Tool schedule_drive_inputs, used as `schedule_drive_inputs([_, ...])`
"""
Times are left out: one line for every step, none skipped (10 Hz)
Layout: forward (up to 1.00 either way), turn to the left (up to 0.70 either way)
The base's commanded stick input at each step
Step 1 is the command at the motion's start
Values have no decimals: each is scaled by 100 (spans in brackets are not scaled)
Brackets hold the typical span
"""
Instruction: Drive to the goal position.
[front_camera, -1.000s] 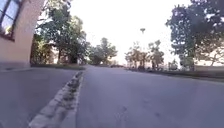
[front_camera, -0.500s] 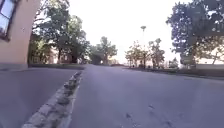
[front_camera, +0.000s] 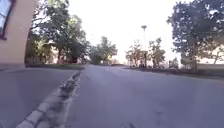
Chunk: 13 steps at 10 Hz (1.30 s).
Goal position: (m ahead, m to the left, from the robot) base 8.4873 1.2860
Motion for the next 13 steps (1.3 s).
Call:
schedule_drive_inputs([50,50])
schedule_drive_inputs([50,50])
schedule_drive_inputs([50,0])
schedule_drive_inputs([50,0])
schedule_drive_inputs([50,0])
schedule_drive_inputs([50,0])
schedule_drive_inputs([50,0])
schedule_drive_inputs([50,0])
schedule_drive_inputs([50,0])
schedule_drive_inputs([50,0])
schedule_drive_inputs([50,0])
schedule_drive_inputs([50,0])
schedule_drive_inputs([50,0])
